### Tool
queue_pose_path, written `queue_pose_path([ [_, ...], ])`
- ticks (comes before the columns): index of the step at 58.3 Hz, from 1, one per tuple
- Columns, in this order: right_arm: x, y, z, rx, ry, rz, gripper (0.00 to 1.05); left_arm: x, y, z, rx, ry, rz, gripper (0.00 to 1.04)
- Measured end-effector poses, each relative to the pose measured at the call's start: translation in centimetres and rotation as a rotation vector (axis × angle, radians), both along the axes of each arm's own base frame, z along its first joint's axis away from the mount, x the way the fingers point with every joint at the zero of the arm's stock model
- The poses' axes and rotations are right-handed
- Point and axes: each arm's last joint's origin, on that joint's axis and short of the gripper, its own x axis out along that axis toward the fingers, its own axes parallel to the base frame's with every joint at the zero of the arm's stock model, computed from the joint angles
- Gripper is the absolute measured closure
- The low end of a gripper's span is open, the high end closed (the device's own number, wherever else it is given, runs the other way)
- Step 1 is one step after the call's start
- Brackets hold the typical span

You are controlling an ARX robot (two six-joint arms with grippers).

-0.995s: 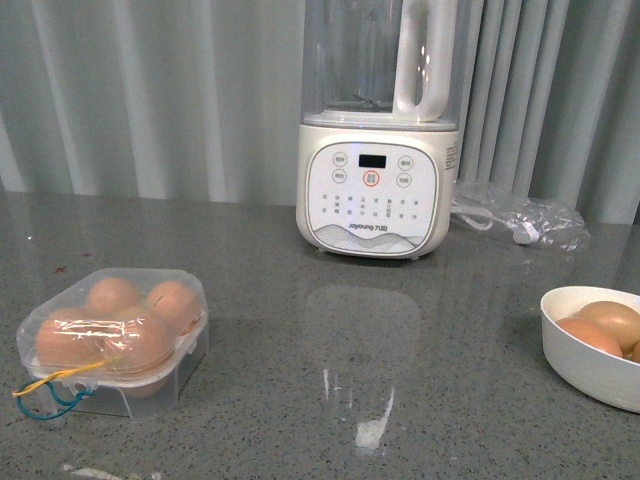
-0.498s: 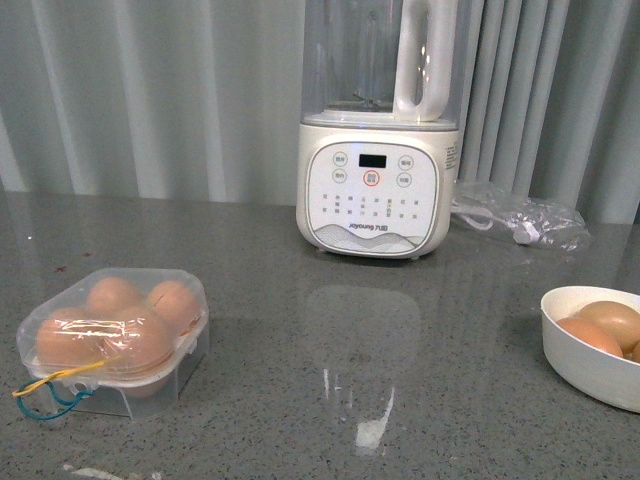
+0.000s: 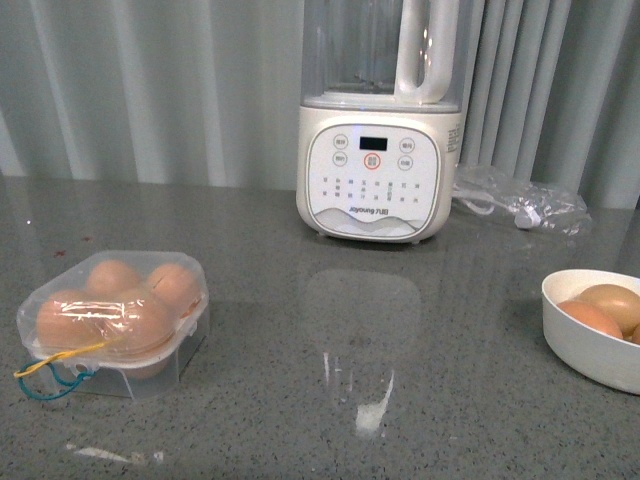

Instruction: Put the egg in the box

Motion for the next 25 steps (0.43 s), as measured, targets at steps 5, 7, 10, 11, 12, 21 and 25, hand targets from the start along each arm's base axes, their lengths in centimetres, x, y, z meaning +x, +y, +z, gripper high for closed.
queue_pose_path([
  [5, 0.00, 0.00, 0.00, 0.000, 0.000, 0.000, 0.07, 0.00, 0.00, 0.00, 0.000, 0.000, 0.000, 0.07],
  [7, 0.00, 0.00, 0.00, 0.000, 0.000, 0.000, 0.07, 0.00, 0.00, 0.00, 0.000, 0.000, 0.000, 0.07],
  [10, 0.00, 0.00, 0.00, 0.000, 0.000, 0.000, 0.07, 0.00, 0.00, 0.00, 0.000, 0.000, 0.000, 0.07],
  [11, 0.00, 0.00, 0.00, 0.000, 0.000, 0.000, 0.07, 0.00, 0.00, 0.00, 0.000, 0.000, 0.000, 0.07],
  [12, 0.00, 0.00, 0.00, 0.000, 0.000, 0.000, 0.07, 0.00, 0.00, 0.00, 0.000, 0.000, 0.000, 0.07],
  [21, 0.00, 0.00, 0.00, 0.000, 0.000, 0.000, 0.07, 0.00, 0.00, 0.00, 0.000, 0.000, 0.000, 0.07],
  [25, 0.00, 0.00, 0.00, 0.000, 0.000, 0.000, 0.07, 0.00, 0.00, 0.00, 0.000, 0.000, 0.000, 0.07],
])
